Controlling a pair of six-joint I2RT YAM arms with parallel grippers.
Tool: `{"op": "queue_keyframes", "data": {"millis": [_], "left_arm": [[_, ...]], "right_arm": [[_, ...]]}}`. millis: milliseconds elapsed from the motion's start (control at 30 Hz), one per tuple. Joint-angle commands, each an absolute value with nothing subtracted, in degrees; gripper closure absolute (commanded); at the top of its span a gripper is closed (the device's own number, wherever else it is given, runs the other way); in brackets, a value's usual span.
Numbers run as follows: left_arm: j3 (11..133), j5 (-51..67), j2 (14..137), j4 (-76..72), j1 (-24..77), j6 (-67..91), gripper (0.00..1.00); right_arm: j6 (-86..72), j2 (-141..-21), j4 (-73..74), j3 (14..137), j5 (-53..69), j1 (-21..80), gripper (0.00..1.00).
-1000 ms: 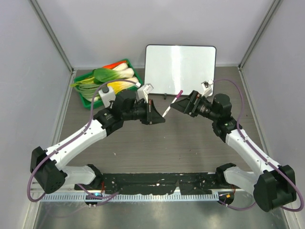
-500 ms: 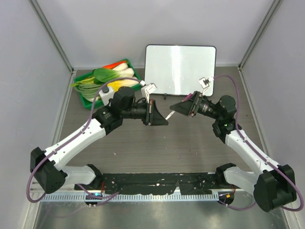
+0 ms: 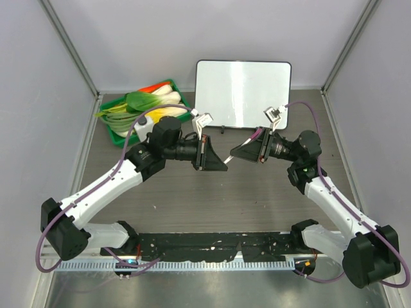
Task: Write a sentence on the whiteboard
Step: Pick up the whiteboard marker at the center of the board.
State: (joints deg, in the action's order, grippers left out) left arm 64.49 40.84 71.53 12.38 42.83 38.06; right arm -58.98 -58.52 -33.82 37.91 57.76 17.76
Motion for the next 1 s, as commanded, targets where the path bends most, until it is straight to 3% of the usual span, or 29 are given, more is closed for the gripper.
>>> {"op": "queue_keyframes", "data": {"millis": [0, 500, 633, 700, 900, 967], "left_arm": [[66.18, 42.80, 71.72, 9.67, 42.71, 37.44, 1.00], [65.57, 42.98, 72.16, 8.88, 42.71, 38.23, 1.00], [65.39, 43.07, 72.16, 8.88, 42.71, 38.41, 1.00], [65.30, 42.89, 72.16, 9.05, 42.63, 38.23, 1.00], [64.60, 40.26, 70.84, 10.28, 42.63, 37.09, 1.00], [64.51, 39.29, 70.49, 10.98, 42.71, 36.65, 0.85]], "right_arm": [[-59.94, -56.78, -36.91, 37.53, 61.25, 17.67, 0.47], [-61.43, -57.30, -38.31, 37.00, 62.66, 17.75, 0.63], [-63.19, -57.57, -40.61, 36.21, 62.84, 17.75, 0.81], [-63.11, -57.48, -40.69, 36.04, 62.75, 17.75, 0.96], [-62.32, -56.95, -39.99, 34.98, 60.74, 17.75, 0.98], [-61.18, -56.69, -37.81, 35.15, 59.42, 17.75, 0.99]]}}
